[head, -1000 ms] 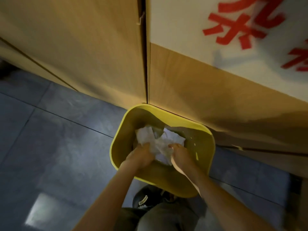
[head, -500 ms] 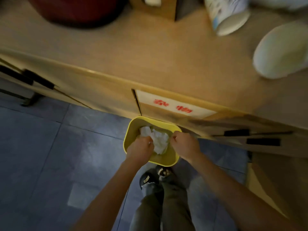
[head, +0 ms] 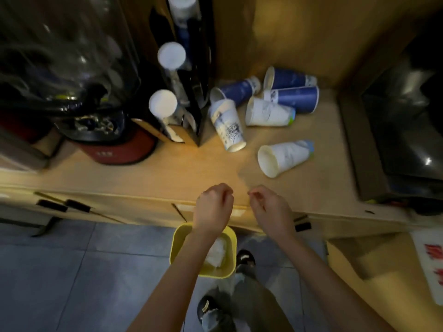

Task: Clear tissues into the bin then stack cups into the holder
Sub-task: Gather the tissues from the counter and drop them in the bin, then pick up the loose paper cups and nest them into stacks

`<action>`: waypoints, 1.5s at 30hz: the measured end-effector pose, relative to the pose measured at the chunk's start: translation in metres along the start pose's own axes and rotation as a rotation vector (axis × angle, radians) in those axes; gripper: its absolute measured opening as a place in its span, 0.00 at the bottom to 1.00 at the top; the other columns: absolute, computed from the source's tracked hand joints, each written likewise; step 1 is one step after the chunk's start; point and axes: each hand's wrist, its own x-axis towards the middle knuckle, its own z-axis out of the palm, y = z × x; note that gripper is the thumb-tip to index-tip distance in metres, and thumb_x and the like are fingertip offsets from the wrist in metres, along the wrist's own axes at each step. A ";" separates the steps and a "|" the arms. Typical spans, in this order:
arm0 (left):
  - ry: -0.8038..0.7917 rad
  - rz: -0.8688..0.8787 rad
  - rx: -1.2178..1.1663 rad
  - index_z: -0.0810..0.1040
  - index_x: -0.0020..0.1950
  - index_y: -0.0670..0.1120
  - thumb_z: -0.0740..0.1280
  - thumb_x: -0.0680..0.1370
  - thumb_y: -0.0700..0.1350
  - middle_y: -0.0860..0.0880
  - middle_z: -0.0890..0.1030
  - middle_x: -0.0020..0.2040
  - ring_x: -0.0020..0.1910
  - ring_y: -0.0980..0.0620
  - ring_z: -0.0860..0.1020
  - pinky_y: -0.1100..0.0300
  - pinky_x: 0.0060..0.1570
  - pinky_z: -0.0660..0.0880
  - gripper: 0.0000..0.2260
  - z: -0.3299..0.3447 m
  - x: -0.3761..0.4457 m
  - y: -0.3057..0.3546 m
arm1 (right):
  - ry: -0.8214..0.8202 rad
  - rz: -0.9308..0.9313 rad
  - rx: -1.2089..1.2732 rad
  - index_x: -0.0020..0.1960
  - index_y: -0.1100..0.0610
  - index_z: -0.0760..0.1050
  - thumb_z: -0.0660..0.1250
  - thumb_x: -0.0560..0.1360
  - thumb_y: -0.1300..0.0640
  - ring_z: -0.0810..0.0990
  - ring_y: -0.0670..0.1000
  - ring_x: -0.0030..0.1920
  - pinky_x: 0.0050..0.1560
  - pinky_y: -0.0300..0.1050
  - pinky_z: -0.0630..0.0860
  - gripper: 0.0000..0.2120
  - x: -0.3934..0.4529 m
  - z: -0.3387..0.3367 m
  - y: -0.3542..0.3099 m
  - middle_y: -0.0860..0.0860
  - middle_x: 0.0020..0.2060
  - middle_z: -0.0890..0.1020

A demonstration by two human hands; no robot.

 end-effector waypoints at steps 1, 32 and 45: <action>0.013 0.027 -0.002 0.78 0.48 0.42 0.61 0.75 0.40 0.41 0.83 0.44 0.43 0.41 0.79 0.52 0.42 0.74 0.08 -0.001 0.008 0.010 | 0.036 -0.016 0.013 0.51 0.58 0.77 0.63 0.75 0.61 0.80 0.54 0.43 0.39 0.41 0.68 0.06 0.005 -0.008 -0.001 0.55 0.43 0.83; 0.156 -0.847 -0.415 0.70 0.61 0.42 0.75 0.66 0.49 0.40 0.78 0.55 0.53 0.40 0.77 0.46 0.53 0.77 0.27 0.038 0.185 0.022 | -0.161 -0.312 -0.367 0.67 0.53 0.65 0.75 0.54 0.59 0.69 0.53 0.66 0.70 0.48 0.47 0.42 0.169 -0.031 0.086 0.50 0.63 0.74; 0.035 -0.638 -0.797 0.70 0.61 0.40 0.75 0.65 0.35 0.38 0.77 0.58 0.55 0.42 0.77 0.46 0.54 0.76 0.27 0.002 0.174 0.069 | -0.070 -0.141 -0.018 0.65 0.52 0.67 0.76 0.57 0.51 0.72 0.56 0.61 0.62 0.48 0.64 0.38 0.180 -0.053 0.072 0.53 0.60 0.76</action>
